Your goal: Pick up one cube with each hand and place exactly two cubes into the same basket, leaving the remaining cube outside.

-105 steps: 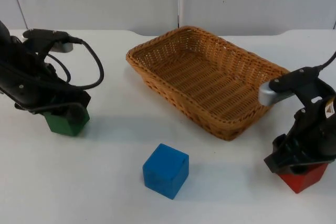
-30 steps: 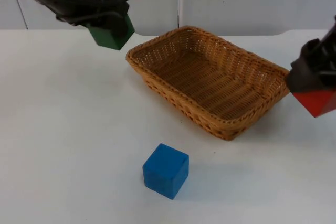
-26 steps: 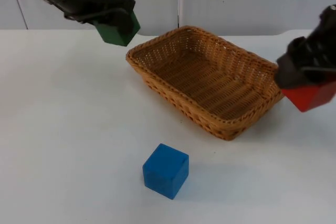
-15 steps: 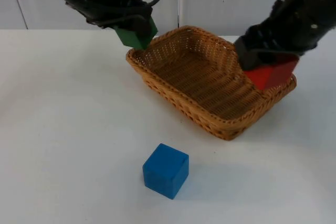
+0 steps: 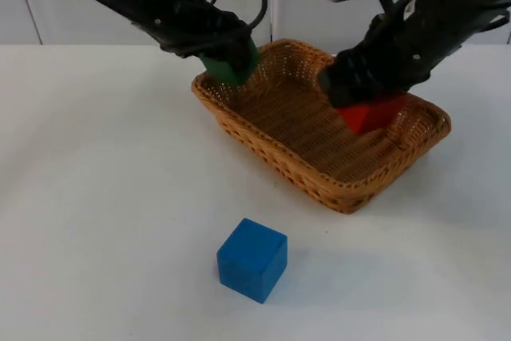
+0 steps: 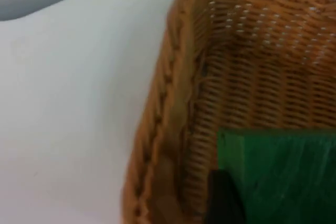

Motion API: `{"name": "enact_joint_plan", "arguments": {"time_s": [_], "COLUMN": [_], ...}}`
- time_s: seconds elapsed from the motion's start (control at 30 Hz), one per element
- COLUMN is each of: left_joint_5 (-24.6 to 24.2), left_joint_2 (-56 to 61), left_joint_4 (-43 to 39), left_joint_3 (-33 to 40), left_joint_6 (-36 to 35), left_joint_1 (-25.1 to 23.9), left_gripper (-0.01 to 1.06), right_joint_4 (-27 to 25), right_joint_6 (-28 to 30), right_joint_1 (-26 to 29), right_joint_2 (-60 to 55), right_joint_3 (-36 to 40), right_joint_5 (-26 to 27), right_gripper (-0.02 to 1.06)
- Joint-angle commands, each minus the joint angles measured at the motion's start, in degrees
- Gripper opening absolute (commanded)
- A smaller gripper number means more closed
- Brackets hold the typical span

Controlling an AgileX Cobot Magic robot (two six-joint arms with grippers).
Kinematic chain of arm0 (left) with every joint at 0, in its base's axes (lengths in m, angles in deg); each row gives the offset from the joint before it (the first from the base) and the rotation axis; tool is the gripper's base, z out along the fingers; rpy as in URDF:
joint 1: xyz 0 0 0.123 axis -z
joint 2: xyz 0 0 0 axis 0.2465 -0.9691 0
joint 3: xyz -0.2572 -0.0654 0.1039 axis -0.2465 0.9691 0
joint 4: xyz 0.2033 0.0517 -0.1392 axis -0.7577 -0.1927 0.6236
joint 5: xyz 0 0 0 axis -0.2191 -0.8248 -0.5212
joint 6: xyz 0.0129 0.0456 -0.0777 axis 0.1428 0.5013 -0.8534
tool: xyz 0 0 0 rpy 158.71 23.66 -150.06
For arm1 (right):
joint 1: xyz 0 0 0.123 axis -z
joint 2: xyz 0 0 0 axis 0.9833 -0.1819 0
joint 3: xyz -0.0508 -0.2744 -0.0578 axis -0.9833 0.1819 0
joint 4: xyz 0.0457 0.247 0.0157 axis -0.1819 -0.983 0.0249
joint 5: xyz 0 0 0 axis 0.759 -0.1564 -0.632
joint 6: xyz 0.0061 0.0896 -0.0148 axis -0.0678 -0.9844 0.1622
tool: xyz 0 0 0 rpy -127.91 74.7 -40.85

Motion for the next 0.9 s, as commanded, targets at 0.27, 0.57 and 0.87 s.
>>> {"name": "enact_joint_plan", "arguments": {"time_s": [0.27, 0.57, 0.87], "left_joint_5": [0.1, 0.2, 0.0], "left_joint_2": [-3.8, -6.2, -7.6], "left_joint_4": [5.4, 7.2, 8.6], "left_joint_3": [-1.5, -1.5, -1.5], "left_joint_6": [6.2, 9.4, 9.5], "left_joint_1": [1.8, 1.8, 1.8], "left_gripper": [0.0, 0.0, 0.0], "right_joint_4": [0.1, 0.1, 0.0], "right_joint_6": [0.2, 0.2, 0.2], "right_joint_1": [0.3, 0.3, 0.3], "right_joint_2": [-4.0, -7.1, -7.8], "right_joint_3": [-3.3, -3.3, -3.3], "right_joint_5": [5.8, 6.9, 7.5], "right_gripper": [0.0, 0.0, 0.0]}}
